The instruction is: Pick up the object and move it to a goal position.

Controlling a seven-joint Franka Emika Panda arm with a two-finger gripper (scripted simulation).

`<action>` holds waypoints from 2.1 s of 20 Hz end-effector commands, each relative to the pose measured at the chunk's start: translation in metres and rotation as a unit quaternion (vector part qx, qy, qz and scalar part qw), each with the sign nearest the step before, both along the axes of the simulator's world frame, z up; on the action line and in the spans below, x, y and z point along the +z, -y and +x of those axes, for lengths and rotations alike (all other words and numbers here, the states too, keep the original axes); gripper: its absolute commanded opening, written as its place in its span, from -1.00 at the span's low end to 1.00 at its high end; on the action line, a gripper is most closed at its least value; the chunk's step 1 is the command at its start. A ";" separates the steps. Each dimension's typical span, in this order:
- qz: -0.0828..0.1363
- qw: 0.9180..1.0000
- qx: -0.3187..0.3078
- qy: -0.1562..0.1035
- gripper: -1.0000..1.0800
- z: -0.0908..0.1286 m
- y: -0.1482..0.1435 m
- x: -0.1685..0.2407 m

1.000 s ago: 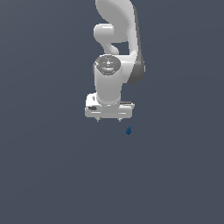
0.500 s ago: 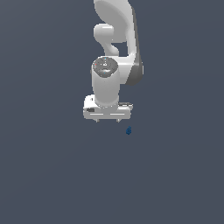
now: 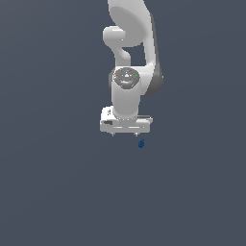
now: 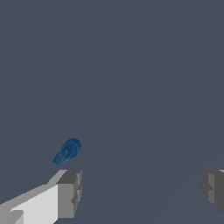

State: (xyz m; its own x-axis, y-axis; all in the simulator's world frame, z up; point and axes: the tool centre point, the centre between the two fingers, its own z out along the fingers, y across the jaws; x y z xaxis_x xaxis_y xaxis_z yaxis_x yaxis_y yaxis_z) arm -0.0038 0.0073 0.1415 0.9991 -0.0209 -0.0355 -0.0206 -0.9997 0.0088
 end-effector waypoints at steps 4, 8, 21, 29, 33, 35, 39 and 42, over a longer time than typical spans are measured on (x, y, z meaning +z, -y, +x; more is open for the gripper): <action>0.000 1.000 -0.013 0.007 0.92 -0.006 -0.037 -0.021; 0.001 1.000 -0.022 0.013 0.92 -0.012 -0.063 -0.035; 0.003 0.999 -0.031 0.017 0.92 -0.020 -0.089 -0.050; 0.003 0.999 -0.032 0.018 0.92 -0.022 -0.090 -0.081; 0.003 0.999 -0.032 0.018 0.92 -0.022 -0.090 -0.095; 0.003 0.999 -0.032 0.018 0.92 -0.021 -0.090 -0.098; 0.003 0.999 -0.032 0.018 -1.00 -0.021 -0.090 -0.099; 0.003 0.999 -0.032 0.018 -1.00 -0.021 -0.090 -0.099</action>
